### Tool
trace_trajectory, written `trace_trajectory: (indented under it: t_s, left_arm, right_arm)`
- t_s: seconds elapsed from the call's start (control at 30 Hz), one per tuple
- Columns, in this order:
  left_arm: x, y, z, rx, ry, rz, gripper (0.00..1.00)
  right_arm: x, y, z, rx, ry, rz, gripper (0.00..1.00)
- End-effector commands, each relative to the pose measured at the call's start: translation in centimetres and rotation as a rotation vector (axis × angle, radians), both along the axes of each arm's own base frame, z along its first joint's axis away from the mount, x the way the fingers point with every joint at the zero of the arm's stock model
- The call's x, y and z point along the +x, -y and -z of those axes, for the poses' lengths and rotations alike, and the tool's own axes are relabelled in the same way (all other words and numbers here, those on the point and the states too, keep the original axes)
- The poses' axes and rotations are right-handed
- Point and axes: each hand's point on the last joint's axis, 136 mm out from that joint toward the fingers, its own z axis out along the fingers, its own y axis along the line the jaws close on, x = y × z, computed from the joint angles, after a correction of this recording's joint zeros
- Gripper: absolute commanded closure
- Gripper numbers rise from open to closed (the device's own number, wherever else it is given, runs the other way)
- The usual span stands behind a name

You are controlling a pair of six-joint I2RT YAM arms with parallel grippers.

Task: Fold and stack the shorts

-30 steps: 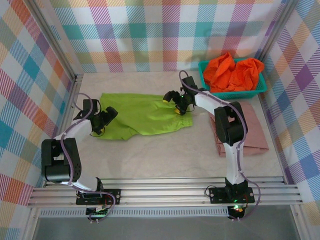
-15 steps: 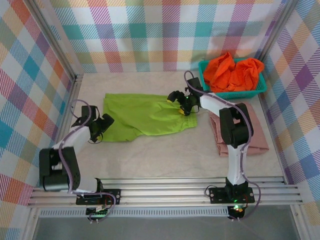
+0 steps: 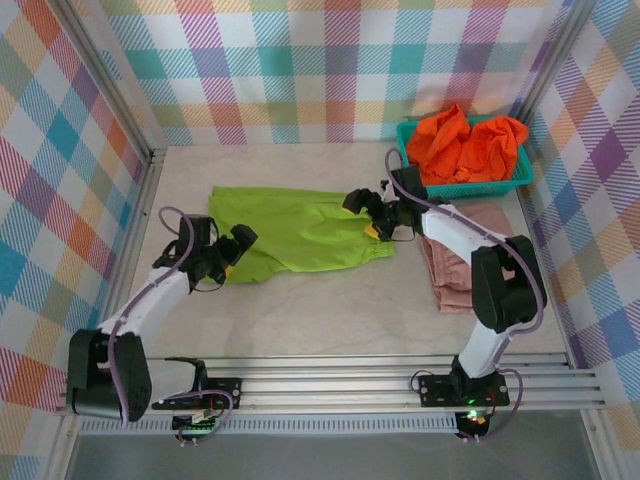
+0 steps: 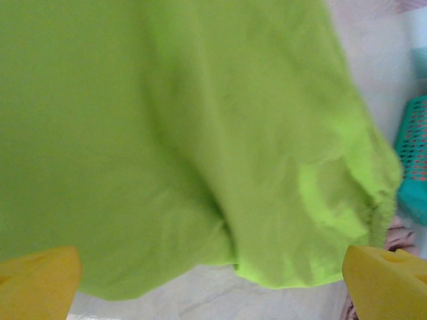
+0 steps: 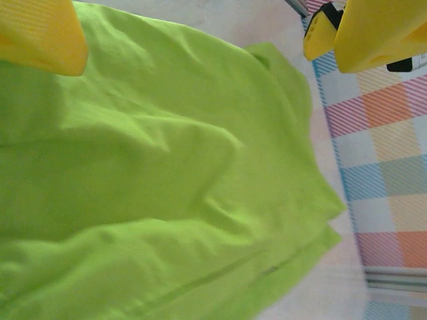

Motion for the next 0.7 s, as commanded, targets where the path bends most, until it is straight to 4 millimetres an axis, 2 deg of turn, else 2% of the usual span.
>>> trace_trajectory:
  t_s: [0.0,0.2,0.3,0.5,0.67]
  left_arm:
    - [0.9,1.2,0.8,-0.023,0.014,0.017,0.00]
    - [0.5,0.2,5.5,0.059,-0.078,0.014,0.00]
    - [-0.4,-0.9,7.2,0.108,-0.129,-0.007,0.00]
    - [-3.0,-4.1,9.6,0.166,-0.230,-0.062,0.00]
    - [-4.6,-5.7,10.9,0.175,-0.290,-0.099,0.00]
  right_arm:
    - [-0.4,0.2,2.1,-0.034,-0.017,-0.022,0.05]
    - [-0.9,1.7,5.9,-0.108,-0.096,-0.012,0.05]
    - [-1.0,3.0,7.4,-0.126,-0.136,0.015,0.06]
    - [-1.3,5.1,8.8,-0.147,-0.184,0.048,0.06]
    - [-1.4,5.5,9.0,-0.150,-0.194,0.042,0.06]
